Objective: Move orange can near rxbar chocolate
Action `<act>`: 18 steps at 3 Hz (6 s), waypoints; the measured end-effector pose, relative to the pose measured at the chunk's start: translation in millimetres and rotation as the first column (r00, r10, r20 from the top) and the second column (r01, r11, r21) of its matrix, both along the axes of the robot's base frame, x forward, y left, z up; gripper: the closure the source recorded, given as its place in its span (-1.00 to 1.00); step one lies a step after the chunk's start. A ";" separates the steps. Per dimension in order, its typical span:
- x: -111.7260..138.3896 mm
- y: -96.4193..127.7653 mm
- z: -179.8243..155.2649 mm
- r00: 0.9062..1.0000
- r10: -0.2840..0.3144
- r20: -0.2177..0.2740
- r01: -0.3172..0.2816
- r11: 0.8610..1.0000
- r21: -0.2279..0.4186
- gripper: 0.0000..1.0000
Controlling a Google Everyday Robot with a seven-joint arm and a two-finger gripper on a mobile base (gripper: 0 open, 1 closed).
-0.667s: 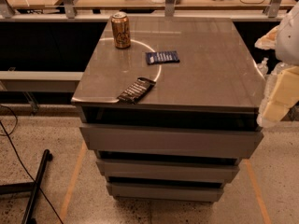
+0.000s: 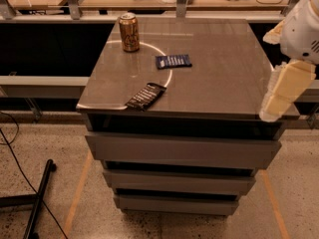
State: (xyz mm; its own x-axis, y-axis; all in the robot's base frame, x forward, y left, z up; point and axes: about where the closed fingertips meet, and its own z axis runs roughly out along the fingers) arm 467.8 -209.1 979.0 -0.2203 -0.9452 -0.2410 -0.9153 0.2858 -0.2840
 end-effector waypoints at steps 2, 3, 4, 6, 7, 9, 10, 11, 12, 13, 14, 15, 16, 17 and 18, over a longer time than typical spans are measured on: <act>85.5 17.5 -18.1 0.994 -0.086 0.069 0.074 0.984 0.164 -1.00; 94.0 20.1 -16.1 0.991 -0.093 0.097 0.074 0.981 0.177 -1.00; 94.0 20.2 -16.1 0.991 -0.093 0.097 0.074 0.981 0.178 -1.00; 128.3 55.5 -17.8 0.989 -0.039 0.146 -0.003 0.961 0.275 -1.00; 181.5 99.3 -10.3 0.975 -0.001 0.221 -0.082 0.926 0.369 -1.00; 286.3 203.2 5.2 0.949 -0.006 0.315 -0.180 0.810 0.558 -1.00; 327.0 241.1 -8.9 0.954 -0.051 0.296 -0.160 0.748 0.645 -1.00; 360.1 267.9 -31.6 0.959 -0.105 0.263 -0.119 0.694 0.710 -1.00; 392.1 299.1 -54.8 0.965 -0.144 0.219 -0.082 0.627 0.775 -1.00; 406.3 316.8 -62.7 0.967 -0.155 0.201 -0.072 0.590 0.804 -1.00; 418.4 321.8 -69.1 0.969 -0.171 0.178 -0.056 0.549 0.834 -0.65; 422.2 312.9 -65.3 0.974 -0.171 0.150 -0.050 0.481 0.875 -0.04; 412.8 311.6 -53.2 0.982 -0.119 0.146 -0.080 0.437 0.896 0.43; 382.2 308.6 -24.8 0.985 -0.019 0.172 -0.147 0.425 0.893 0.89; 348.8 285.4 -4.7 0.982 0.041 0.185 -0.182 0.489 0.853 1.00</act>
Offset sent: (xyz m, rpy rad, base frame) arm 0.1581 0.0292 -0.0291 0.3457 -0.1838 -0.1784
